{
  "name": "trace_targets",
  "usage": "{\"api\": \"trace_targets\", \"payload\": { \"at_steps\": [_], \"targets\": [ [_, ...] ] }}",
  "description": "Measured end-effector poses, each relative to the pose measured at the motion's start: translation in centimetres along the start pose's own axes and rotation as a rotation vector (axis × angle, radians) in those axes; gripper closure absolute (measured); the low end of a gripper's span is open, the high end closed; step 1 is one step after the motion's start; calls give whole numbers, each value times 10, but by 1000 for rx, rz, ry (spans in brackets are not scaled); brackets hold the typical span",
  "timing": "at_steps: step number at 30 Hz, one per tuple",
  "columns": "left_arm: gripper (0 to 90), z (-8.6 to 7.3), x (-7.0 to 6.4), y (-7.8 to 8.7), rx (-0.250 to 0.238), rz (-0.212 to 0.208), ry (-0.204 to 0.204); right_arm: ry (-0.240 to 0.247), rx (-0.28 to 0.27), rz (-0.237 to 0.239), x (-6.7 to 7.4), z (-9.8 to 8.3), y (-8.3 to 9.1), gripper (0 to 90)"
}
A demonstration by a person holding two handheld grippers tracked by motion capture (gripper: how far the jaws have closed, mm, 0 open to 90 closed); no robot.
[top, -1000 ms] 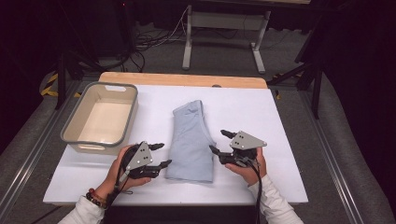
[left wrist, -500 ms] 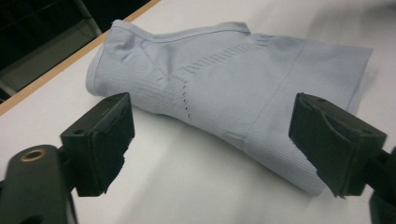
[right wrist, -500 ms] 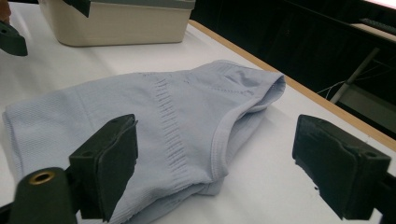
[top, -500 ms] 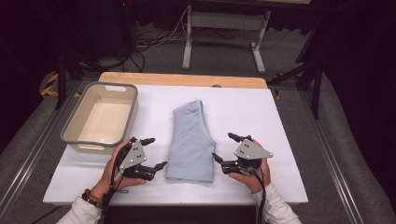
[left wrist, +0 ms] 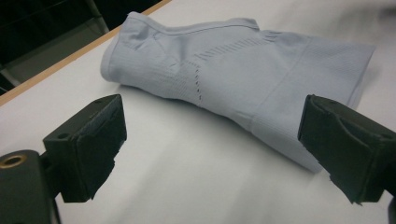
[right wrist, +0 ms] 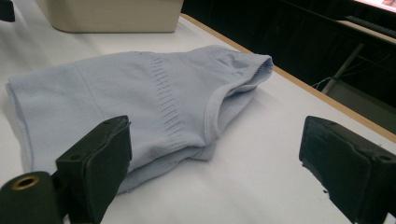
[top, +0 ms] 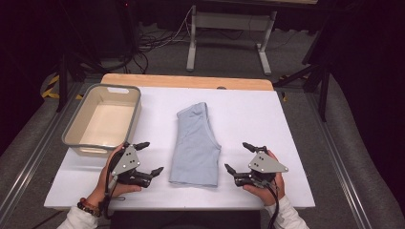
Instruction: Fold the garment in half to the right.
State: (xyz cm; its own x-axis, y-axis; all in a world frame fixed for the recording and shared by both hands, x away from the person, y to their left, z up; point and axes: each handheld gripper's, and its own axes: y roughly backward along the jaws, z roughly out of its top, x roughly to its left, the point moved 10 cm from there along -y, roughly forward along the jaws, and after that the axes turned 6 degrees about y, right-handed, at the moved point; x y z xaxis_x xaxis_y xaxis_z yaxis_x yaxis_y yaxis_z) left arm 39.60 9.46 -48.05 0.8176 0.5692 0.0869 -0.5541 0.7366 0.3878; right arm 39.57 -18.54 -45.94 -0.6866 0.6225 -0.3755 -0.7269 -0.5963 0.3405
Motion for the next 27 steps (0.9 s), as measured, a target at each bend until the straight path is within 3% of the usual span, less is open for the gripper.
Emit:
{"api": "trace_targets", "payload": {
  "at_steps": [3,9,14,27],
  "targets": [
    [84,-5,5,5,-10,9,42,-10,2,-13,-1,-6,4,103],
    [82,-20,7,11,21,30,62,-20,19,-27,0,-20,13,120],
    [80,-24,6,12,27,34,66,-38,28,-24,0,-27,16,121],
    [69,-27,3,8,45,12,48,-24,44,-12,2,-30,9,126]
  ]
}}
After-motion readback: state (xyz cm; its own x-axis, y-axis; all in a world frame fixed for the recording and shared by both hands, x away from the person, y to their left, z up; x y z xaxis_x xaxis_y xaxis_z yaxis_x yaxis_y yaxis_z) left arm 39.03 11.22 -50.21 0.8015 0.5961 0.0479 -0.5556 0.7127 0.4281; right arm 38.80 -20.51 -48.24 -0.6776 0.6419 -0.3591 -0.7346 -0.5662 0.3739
